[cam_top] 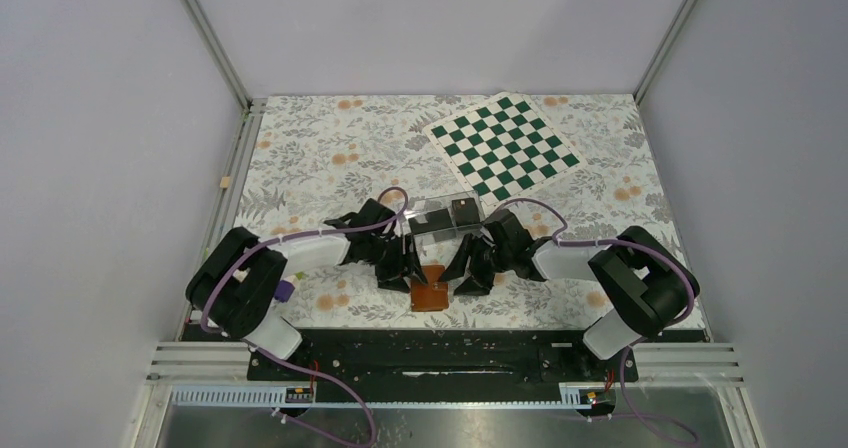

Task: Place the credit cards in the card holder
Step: Open the card holder at the center of the board.

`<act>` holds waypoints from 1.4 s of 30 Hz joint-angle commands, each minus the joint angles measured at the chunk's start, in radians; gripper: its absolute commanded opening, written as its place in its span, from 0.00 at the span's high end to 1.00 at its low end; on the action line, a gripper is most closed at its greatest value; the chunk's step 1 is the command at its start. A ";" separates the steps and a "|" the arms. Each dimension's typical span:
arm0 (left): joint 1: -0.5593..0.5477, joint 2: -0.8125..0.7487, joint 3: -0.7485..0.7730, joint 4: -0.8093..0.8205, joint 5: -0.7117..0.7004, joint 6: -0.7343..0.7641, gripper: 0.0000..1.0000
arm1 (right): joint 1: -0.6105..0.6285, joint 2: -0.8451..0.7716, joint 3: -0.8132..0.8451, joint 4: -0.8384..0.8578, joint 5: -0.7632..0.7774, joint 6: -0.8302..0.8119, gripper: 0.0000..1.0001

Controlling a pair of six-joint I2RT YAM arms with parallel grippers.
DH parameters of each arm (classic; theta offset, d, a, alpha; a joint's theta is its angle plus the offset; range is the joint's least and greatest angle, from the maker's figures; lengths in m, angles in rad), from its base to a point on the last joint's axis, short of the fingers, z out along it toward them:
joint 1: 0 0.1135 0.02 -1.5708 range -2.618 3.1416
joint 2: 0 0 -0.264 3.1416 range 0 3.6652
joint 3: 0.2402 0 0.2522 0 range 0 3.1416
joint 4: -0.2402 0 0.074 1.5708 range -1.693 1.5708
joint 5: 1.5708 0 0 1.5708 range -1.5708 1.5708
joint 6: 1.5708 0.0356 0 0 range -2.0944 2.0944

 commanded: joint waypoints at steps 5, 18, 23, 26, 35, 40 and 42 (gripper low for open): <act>-0.019 0.066 -0.047 0.121 0.061 -0.026 0.45 | 0.021 0.000 0.000 -0.015 0.057 -0.010 0.37; -0.023 -0.028 -0.157 0.337 0.158 -0.166 0.46 | 0.022 -0.066 -0.066 0.154 -0.008 0.051 0.68; -0.024 -0.051 -0.153 0.336 0.157 -0.167 0.45 | 0.024 -0.119 -0.079 0.163 -0.026 0.045 0.92; -0.024 -0.068 -0.157 0.338 0.148 -0.171 0.44 | 0.024 -0.154 -0.073 0.123 -0.027 0.023 1.00; -0.022 -0.202 -0.121 0.177 0.044 -0.134 0.27 | 0.022 -0.312 -0.038 -0.046 0.007 -0.067 1.00; -0.002 -0.301 -0.094 0.158 0.057 -0.124 0.18 | 0.019 -0.424 0.016 -0.162 0.036 -0.113 1.00; 0.006 -0.339 -0.086 0.194 0.085 -0.133 0.17 | 0.014 -0.461 0.041 -0.193 0.038 -0.117 1.00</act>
